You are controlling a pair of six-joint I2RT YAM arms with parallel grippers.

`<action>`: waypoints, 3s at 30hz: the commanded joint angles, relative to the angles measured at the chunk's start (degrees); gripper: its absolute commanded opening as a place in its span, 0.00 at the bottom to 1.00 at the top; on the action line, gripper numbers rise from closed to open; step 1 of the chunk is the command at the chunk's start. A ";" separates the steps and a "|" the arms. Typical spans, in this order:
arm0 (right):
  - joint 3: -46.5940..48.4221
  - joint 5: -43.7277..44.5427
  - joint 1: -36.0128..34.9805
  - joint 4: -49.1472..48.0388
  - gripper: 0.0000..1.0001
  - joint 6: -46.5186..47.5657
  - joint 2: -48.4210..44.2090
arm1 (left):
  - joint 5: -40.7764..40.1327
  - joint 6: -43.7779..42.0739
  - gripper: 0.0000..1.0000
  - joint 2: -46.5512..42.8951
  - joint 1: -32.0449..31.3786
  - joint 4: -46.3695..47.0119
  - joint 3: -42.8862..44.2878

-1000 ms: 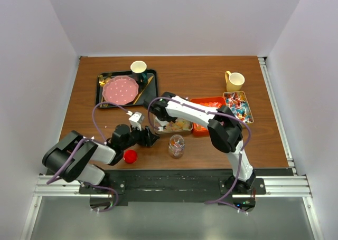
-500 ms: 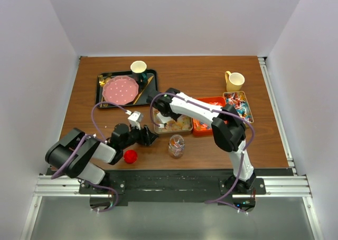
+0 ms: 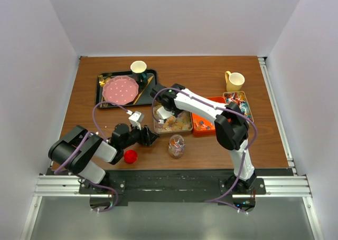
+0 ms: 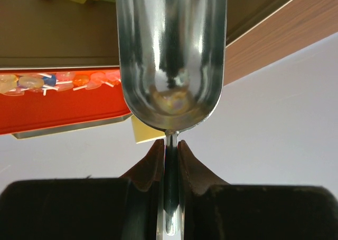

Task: Pack the candies
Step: Scoop the fake candies from the storage box.

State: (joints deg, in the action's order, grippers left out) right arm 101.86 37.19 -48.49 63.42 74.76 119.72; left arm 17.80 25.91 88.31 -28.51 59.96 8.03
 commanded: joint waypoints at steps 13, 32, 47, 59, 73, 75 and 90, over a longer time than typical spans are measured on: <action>-4.40 -9.95 -0.29 -5.32 0.00 7.68 1.21 | -0.84 -1.30 0.64 0.72 0.30 -3.10 -0.03; -2.11 -15.56 -7.32 -5.85 0.00 0.04 4.21 | -0.05 -0.86 0.64 1.34 0.30 -2.31 0.23; -1.31 -37.00 -4.34 -10.23 0.00 -14.47 4.22 | 2.41 -2.27 0.64 -0.07 3.46 -7.31 2.86; -3.69 -47.38 3.13 -16.22 0.00 -18.34 3.15 | 5.49 -5.16 0.69 -9.20 5.66 -25.67 8.48; -14.67 -48.79 7.71 -22.55 0.00 -15.87 -3.00 | 9.35 -13.59 0.72 -21.60 6.98 -50.81 16.83; -14.94 -49.05 7.80 -23.16 0.00 -16.58 -3.79 | 10.58 -15.09 0.73 -23.78 8.12 -55.10 17.98; -21.44 -50.11 9.73 -25.20 0.00 -21.76 -18.55 | 25.00 -17.65 0.75 -25.40 30.25 -67.43 29.75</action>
State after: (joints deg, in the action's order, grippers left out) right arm 81.21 -11.62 -39.46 39.03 55.42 109.75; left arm 39.24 10.26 59.96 -2.04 -3.57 33.45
